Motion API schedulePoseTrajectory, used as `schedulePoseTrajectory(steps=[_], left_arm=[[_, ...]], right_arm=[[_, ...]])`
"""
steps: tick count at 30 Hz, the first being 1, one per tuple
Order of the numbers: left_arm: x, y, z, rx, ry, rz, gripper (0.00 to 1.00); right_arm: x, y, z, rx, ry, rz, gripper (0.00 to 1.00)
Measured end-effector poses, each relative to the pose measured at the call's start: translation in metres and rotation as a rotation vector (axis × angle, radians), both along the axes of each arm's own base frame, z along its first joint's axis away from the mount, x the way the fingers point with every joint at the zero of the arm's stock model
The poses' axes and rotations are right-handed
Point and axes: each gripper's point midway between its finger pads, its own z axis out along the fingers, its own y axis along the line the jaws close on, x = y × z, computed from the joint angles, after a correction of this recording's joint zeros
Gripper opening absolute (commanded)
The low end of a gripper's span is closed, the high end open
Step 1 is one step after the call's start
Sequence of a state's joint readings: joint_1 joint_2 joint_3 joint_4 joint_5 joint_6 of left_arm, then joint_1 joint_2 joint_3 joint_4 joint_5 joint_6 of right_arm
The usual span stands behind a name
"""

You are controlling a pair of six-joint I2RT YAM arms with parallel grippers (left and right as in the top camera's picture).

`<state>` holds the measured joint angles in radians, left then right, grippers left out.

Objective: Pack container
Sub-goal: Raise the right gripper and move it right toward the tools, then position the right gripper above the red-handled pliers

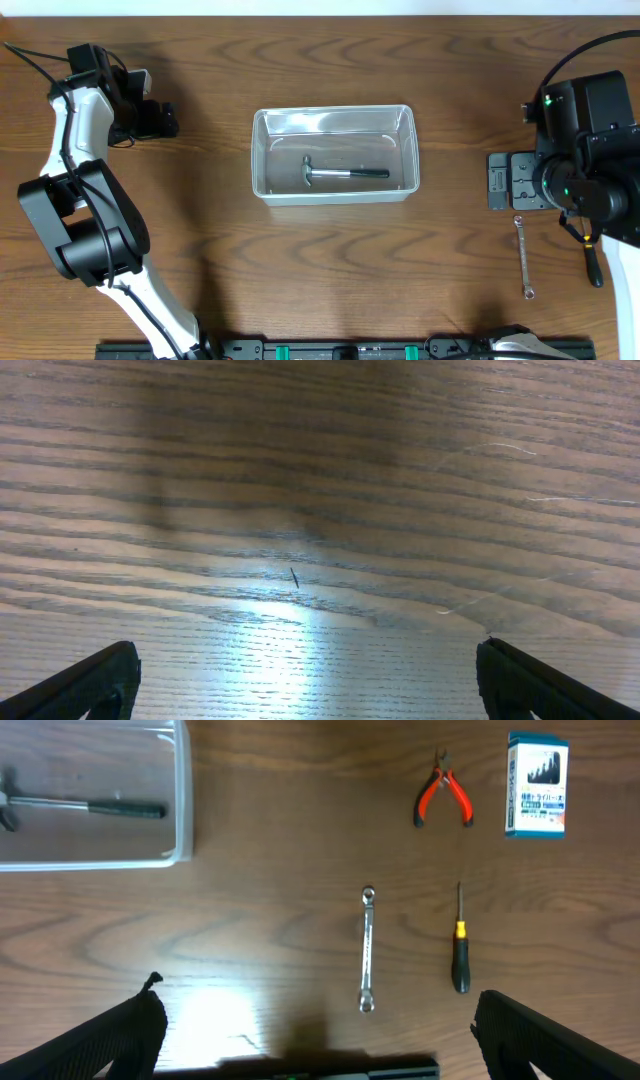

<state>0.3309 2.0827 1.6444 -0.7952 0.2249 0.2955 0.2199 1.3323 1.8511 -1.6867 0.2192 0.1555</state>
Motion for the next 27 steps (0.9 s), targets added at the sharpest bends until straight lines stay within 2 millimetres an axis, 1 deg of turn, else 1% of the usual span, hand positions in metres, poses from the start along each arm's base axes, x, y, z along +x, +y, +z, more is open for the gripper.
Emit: schedulePoseTrajectory(steps=[5, 7, 10, 14, 18, 22, 24, 27], left_arm=[[0.000, 0.000, 0.000, 0.000, 0.000, 0.000, 0.98], [0.000, 0.000, 0.000, 0.000, 0.000, 0.000, 0.98], [0.000, 0.000, 0.000, 0.000, 0.000, 0.000, 0.98], [0.000, 0.000, 0.000, 0.000, 0.000, 0.000, 0.98], [0.000, 0.000, 0.000, 0.000, 0.000, 0.000, 0.98], [0.000, 0.000, 0.000, 0.000, 0.000, 0.000, 0.98], [0.000, 0.000, 0.000, 0.000, 0.000, 0.000, 0.98], [0.000, 0.000, 0.000, 0.000, 0.000, 0.000, 0.98]], right_arm=[[0.011, 0.001, 0.005, -0.001, -0.047, 0.007, 0.99], [0.012, -0.004, 0.006, -0.030, -0.053, -0.004, 0.99], [0.013, -0.020, 0.009, -0.102, -0.064, -0.040, 0.99], [0.012, -0.049, 0.007, -0.191, -0.039, -0.089, 0.99], [0.016, -0.074, -0.004, -0.187, -0.001, -0.166, 0.99], [0.030, -0.093, -0.023, -0.099, 0.038, -0.225, 0.99], [0.038, -0.100, -0.035, -0.049, 0.075, -0.199, 0.99], [0.049, -0.099, -0.056, 0.042, 0.146, -0.078, 0.99]])
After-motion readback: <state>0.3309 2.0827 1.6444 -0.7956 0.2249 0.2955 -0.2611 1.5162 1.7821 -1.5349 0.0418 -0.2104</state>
